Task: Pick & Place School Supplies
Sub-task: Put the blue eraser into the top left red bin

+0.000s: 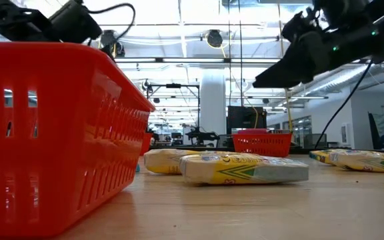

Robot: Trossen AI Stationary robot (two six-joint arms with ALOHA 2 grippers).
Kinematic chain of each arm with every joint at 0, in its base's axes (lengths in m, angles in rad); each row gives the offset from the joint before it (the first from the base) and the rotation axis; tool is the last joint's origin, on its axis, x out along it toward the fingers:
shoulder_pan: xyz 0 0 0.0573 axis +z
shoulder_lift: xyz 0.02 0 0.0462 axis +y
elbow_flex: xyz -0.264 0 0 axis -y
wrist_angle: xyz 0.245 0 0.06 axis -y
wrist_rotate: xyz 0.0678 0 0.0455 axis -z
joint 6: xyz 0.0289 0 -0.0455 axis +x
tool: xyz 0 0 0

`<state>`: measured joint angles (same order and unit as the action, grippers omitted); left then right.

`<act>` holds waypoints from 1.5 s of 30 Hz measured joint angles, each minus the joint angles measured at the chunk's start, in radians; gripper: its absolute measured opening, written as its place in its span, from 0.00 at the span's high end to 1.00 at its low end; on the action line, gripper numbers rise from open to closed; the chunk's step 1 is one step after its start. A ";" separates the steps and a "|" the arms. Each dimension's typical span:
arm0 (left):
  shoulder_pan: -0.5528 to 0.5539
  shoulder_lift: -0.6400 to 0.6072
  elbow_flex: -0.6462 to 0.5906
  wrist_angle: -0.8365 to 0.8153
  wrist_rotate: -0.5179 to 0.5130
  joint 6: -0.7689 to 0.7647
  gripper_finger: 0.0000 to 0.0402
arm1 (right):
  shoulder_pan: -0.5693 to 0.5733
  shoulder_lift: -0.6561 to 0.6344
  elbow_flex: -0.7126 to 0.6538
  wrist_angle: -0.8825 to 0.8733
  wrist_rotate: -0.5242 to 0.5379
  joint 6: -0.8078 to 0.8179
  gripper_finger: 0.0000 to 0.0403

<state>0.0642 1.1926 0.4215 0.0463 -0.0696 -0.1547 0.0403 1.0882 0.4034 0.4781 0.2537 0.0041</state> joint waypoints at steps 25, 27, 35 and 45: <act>0.002 0.367 0.355 -0.418 0.035 0.250 0.44 | 0.106 0.000 0.000 -0.043 0.064 -0.008 0.43; 0.007 0.382 0.360 -0.413 0.035 0.261 0.44 | 0.106 0.000 0.000 -0.046 0.064 -0.008 0.43; 0.015 0.442 0.364 -0.400 0.036 0.291 0.44 | 0.106 0.000 0.000 -0.042 0.064 -0.008 0.43; 0.003 0.457 0.362 -0.345 0.044 0.292 0.64 | 0.106 0.000 0.000 -0.042 0.064 0.012 0.43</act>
<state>0.0677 1.6493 0.7834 -0.2986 -0.0252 0.1375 0.1461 1.0885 0.4034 0.4358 0.3176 0.0164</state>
